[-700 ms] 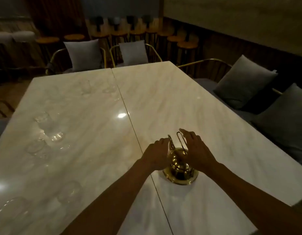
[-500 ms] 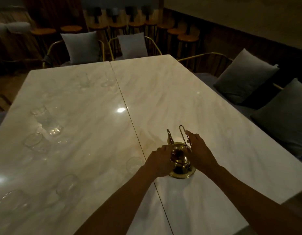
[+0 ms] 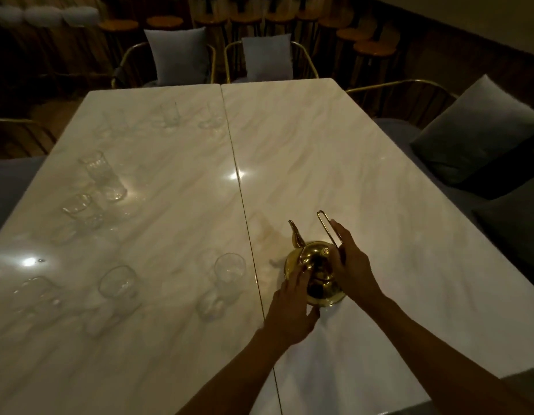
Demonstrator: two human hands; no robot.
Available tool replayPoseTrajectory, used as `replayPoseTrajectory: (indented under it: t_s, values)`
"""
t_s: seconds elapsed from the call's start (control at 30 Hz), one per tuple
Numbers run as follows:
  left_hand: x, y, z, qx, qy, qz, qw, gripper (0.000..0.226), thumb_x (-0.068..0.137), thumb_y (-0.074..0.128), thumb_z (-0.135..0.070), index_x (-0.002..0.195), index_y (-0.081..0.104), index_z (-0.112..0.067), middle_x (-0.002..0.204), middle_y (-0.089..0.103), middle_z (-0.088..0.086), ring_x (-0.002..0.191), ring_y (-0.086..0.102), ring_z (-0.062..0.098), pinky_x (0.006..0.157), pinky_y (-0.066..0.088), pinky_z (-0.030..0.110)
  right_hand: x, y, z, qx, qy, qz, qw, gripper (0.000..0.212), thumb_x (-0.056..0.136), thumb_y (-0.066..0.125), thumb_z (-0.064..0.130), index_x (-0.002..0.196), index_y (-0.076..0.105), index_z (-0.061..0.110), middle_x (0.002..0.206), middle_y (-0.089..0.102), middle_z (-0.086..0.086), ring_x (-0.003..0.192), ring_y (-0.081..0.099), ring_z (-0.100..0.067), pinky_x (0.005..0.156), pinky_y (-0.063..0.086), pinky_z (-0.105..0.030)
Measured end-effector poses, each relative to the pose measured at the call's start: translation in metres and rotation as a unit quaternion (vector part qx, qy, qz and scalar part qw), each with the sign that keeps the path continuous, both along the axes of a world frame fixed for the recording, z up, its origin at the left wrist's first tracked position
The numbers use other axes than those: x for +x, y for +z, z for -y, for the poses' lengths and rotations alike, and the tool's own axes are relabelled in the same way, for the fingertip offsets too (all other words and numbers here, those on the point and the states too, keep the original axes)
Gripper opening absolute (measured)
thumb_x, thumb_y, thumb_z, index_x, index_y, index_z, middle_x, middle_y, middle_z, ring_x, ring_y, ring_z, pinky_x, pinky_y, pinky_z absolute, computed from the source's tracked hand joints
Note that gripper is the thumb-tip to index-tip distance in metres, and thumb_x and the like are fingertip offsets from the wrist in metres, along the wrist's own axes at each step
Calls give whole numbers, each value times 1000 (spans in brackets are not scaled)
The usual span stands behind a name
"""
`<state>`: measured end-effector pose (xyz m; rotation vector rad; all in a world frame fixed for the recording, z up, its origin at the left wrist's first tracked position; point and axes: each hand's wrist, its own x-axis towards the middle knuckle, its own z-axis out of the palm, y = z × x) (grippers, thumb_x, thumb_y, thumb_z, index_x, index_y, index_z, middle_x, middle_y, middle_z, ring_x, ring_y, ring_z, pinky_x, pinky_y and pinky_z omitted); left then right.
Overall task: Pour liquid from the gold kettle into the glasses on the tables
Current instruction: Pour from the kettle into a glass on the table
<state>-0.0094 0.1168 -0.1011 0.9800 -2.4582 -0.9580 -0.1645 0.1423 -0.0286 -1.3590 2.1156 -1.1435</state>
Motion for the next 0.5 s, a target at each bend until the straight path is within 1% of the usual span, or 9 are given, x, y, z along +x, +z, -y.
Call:
replayPoseTrajectory:
  t_s: [0.03,0.07,0.1,0.13,0.2,0.3,0.33,0.43,0.5]
  values:
    - [-3,-1,-6,5,18,1,1000,75,86,49,-50,149,24,-18,153,33,5,133,43,24,105,45,42,2,-2,1,-17,-9,12,1000,50,99,48,20,147,34,21,89,68,-1,72,62,1,68,44,-3]
    - [-5,-1,-10,7,31,5,999,75,86,49,-50,149,24,-17,154,32,6,135,41,25,107,42,43,5,-2,2,-31,-22,23,999,48,99,50,20,145,37,20,108,68,-1,82,62,2,72,43,1]
    - [-7,1,-13,7,40,9,999,75,87,51,-48,149,24,-17,154,31,6,136,39,26,109,40,45,6,-3,3,-49,-35,30,998,46,98,52,19,143,41,19,124,63,-1,94,62,-3,76,41,4]
    - [-8,-1,-14,5,45,12,999,74,87,54,-45,149,25,-16,154,30,6,137,37,27,111,37,46,9,-3,4,-64,-48,39,996,45,96,54,17,140,45,17,132,59,-1,101,60,-6,78,39,6]
    - [-9,-2,-14,-2,49,21,999,73,89,60,-38,149,24,-17,156,28,6,141,31,26,115,30,45,13,0,5,-92,-70,52,992,42,94,58,13,136,51,11,132,58,-3,104,54,2,77,37,7]
    - [-6,-1,-13,-15,53,37,998,73,90,60,-36,150,21,-18,157,24,4,145,21,24,119,19,42,17,2,3,-119,-85,56,988,40,92,61,8,131,55,3,120,61,-1,89,55,19,71,36,8]
    - [-3,-1,-13,-21,50,40,998,73,91,59,-36,151,21,-18,158,23,4,146,20,24,120,17,42,18,4,4,-122,-86,54,987,39,91,62,7,129,56,3,118,62,-2,90,57,17,71,36,8]
    - [6,3,-13,-53,21,63,996,74,92,58,-39,151,17,-22,158,21,3,146,16,24,120,14,47,20,14,6,-137,-80,31,987,36,89,65,6,124,60,3,119,65,-9,99,59,-6,74,35,8]
    - [13,7,-14,-74,8,60,995,78,91,57,-44,151,13,-22,159,18,4,147,12,24,122,7,45,23,21,4,-137,-65,11,988,35,88,66,6,122,61,2,116,65,-7,92,57,-2,73,35,8]
